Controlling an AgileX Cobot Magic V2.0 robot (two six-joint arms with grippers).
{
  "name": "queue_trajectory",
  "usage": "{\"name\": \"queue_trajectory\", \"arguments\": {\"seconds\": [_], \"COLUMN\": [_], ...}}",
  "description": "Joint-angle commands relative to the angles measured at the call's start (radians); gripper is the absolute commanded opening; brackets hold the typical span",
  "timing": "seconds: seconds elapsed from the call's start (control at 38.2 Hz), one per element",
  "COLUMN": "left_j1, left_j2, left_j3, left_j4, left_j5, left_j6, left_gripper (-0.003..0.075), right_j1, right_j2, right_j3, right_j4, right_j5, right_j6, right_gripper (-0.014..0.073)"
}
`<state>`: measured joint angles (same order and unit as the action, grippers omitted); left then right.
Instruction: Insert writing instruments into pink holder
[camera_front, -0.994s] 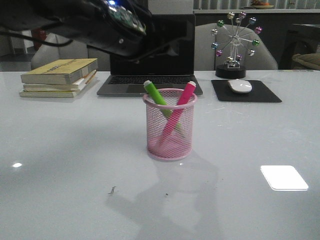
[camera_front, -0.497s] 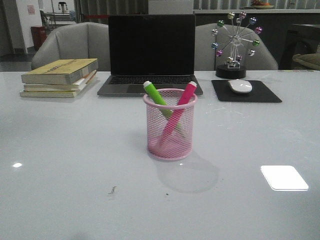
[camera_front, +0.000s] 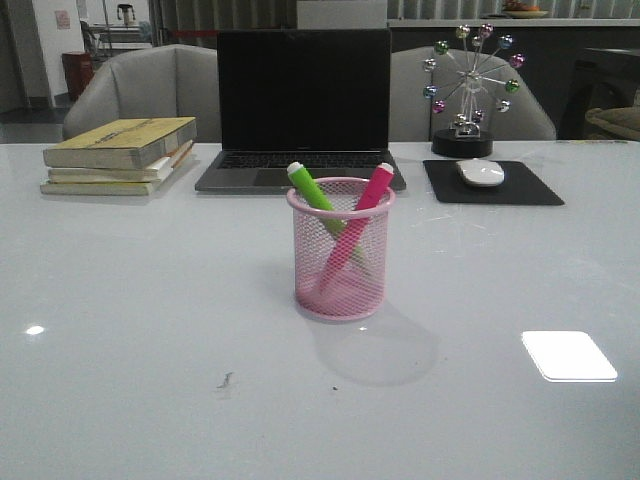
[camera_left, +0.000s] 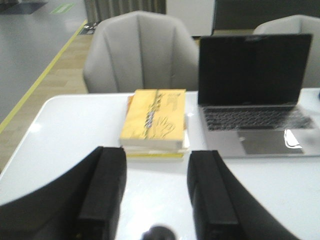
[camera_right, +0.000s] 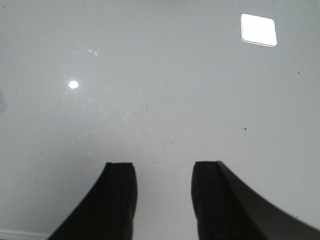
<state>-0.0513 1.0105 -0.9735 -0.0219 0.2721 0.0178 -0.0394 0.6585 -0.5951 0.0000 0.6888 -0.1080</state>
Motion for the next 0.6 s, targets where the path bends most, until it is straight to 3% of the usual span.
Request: {"name": "queue_trajectory", "arguments": {"seconds": [0.0, 0.1, 0.31, 0.58], "left_j1": [0.018, 0.018, 0.012, -0.003], "left_j2": [-0.08, -0.142, -0.249, -0.278], "left_j3": [0.044, 0.139, 0.264, 0.287], "left_j4": [0.0, 0.0, -0.003, -0.002], "left_j5": [-0.059, -0.072, -0.076, -0.082], "left_j6": [-0.003, -0.003, -0.003, -0.003], "left_gripper": [0.0372, 0.0347, 0.0225, 0.0216], "right_j1": [-0.008, -0.004, -0.003, -0.003], "right_j2": [-0.003, -0.003, -0.003, -0.003], "right_j3": [-0.026, -0.026, -0.026, -0.026], "right_j4": [-0.017, -0.017, -0.016, -0.016], "right_j5": [-0.073, -0.073, -0.073, -0.068], "right_j6": [-0.007, -0.007, -0.007, -0.007], "right_gripper": [0.0393, 0.0393, 0.0393, 0.0393]}}
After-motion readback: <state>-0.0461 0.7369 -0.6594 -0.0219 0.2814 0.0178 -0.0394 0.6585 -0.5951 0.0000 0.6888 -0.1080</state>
